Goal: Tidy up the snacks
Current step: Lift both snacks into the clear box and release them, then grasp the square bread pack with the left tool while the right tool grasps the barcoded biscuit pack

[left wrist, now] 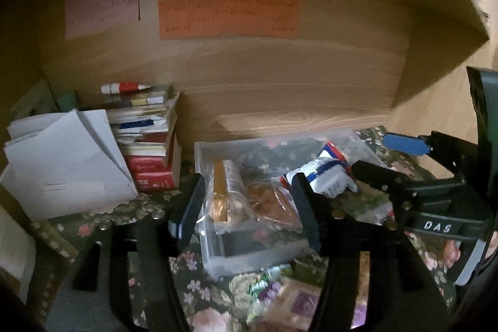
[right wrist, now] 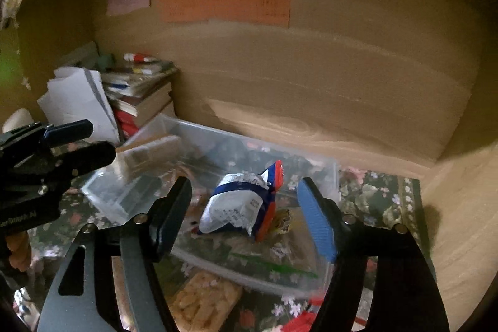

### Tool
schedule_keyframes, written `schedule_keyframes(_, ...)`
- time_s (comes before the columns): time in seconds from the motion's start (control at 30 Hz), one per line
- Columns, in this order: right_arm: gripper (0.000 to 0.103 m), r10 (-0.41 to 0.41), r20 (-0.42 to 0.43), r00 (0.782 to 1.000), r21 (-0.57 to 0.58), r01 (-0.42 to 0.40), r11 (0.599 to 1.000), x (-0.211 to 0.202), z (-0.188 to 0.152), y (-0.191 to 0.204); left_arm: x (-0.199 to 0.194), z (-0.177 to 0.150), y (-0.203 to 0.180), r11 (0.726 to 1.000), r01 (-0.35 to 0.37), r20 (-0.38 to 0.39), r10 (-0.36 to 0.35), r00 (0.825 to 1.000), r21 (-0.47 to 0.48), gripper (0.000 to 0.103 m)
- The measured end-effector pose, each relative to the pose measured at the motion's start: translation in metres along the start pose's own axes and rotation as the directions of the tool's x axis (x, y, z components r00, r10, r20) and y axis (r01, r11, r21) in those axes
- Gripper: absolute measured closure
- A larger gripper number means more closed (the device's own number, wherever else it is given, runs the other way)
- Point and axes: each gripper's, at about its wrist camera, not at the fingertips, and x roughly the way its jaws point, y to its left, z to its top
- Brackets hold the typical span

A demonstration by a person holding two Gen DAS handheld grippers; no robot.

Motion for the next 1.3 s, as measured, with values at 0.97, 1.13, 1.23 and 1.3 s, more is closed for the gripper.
schedule_keyframes(0.97, 0.017, 0.073, -0.025, 0.997, 0.052, -0.072, 0.996, -0.11, -0.153, 0.033, -0.09, -0.146, -0.035, 0.999, 0.015, -0.111, -0.019, 0.994, -0.034, 0.008)
schedule_keyframes(1.13, 0.015, 0.087, -0.069, 0.994, 0.039, -0.085, 0.996, -0.107, -0.172, 0.039, -0.088, -0.161, -0.042, 0.999, 0.026, -0.147, -0.032, 0.989, -0.043, 0.006)
schedule_keyframes(1.23, 0.015, 0.072, -0.091, 0.993, 0.024, -0.07, 0.997, -0.1, -0.177, 0.039, -0.083, -0.164, -0.047, 0.999, 0.032, -0.159, -0.038, 0.986, -0.041, 0.006)
schedule_keyframes(1.3, 0.015, 0.07, -0.087, 0.994, 0.029, -0.067, 0.997, -0.099, -0.179, 0.036, -0.079, -0.164, -0.051, 0.998, 0.038, -0.166, -0.045, 0.985, -0.047, 0.004)
